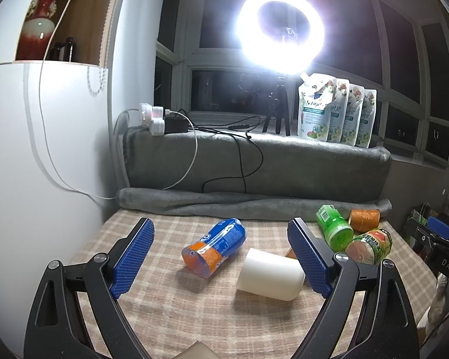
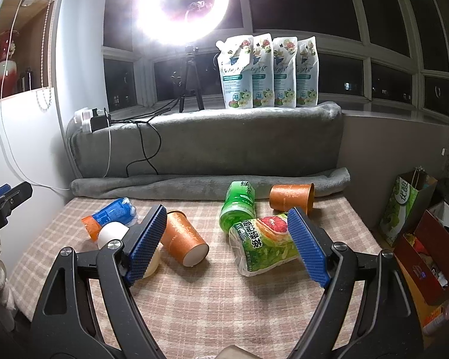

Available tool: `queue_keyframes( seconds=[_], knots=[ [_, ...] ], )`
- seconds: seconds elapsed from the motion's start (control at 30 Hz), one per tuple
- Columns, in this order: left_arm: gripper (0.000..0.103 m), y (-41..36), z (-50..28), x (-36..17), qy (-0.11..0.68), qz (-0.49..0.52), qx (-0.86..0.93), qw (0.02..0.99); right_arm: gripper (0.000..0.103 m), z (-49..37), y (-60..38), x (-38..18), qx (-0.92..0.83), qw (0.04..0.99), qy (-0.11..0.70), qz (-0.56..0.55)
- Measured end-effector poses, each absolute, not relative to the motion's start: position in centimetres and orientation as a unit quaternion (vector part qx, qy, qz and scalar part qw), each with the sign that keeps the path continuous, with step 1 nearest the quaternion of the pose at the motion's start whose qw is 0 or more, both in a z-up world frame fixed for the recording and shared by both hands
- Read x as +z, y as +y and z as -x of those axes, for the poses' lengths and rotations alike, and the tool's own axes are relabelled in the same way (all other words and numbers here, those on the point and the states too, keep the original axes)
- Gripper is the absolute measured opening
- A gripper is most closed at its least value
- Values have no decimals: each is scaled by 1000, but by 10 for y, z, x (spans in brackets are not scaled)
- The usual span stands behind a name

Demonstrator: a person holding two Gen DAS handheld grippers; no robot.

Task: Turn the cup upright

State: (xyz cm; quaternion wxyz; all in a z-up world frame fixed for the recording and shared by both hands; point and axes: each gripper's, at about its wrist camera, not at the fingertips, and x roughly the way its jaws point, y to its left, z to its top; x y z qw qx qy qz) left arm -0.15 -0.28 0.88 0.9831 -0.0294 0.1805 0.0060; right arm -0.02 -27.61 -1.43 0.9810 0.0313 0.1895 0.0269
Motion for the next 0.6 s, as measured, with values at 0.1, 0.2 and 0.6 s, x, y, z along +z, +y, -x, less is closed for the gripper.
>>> queue_keyframes(
  seconds=[0.1,0.2,0.6],
  knots=[
    [91,-3,2,8,181,29,6,983,85,1,-276,-15,28,981,189,-31],
    [91,-3,0,5,182,30,6,983,85,1,-276,-15,28,981,191,-31],
    [91,-3,-1,3,182,30,6,983,85,-4,-278,-22,27,980,192,-31]
  ],
)
